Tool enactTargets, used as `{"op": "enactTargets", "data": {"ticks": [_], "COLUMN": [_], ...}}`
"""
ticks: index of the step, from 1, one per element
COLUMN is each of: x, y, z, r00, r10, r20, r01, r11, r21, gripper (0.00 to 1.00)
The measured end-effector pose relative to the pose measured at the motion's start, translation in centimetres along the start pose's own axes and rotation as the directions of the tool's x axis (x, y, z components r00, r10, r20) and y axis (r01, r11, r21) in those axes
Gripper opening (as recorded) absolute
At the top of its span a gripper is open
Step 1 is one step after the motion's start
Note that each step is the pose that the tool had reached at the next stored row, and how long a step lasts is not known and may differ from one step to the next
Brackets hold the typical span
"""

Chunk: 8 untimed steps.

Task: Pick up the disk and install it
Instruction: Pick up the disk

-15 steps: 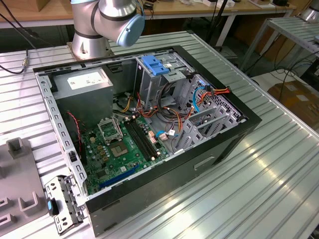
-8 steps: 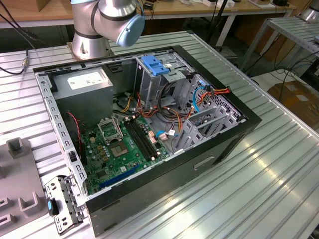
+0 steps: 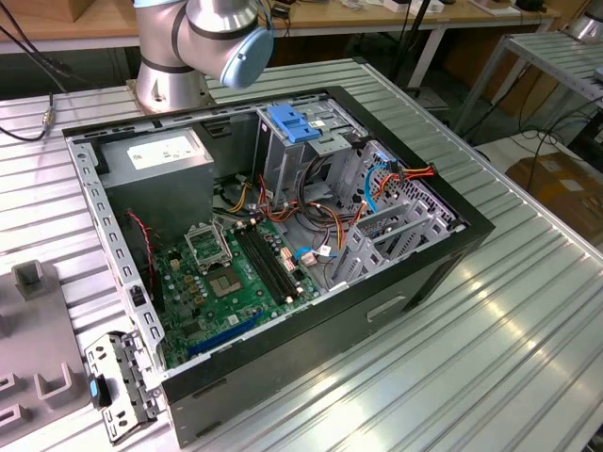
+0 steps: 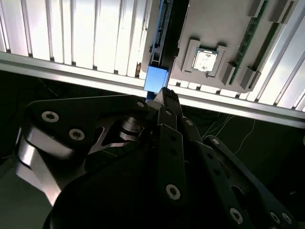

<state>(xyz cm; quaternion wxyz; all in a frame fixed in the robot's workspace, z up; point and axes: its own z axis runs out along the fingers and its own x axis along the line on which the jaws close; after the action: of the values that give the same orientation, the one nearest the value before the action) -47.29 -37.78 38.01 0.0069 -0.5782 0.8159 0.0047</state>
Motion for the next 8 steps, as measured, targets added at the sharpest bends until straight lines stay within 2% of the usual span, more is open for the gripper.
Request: {"op": "enactTargets", "data": {"ticks": [3, 7, 8], "x": [0.0, 0.0, 0.0], "y": [0.0, 0.0, 0.0], "z": [0.0, 0.0, 0.0], "r00": [1.0, 1.0, 1.0], "r10": [0.0, -0.001, -0.001], "r20": [-0.0001, 0.0, -0.0001], "r01": [0.0, 0.001, 0.001], "r11": [1.0, 1.0, 1.0], "r21": [-0.0001, 0.0, -0.0001], "gripper": [0.11, 0.36, 0.36]}}
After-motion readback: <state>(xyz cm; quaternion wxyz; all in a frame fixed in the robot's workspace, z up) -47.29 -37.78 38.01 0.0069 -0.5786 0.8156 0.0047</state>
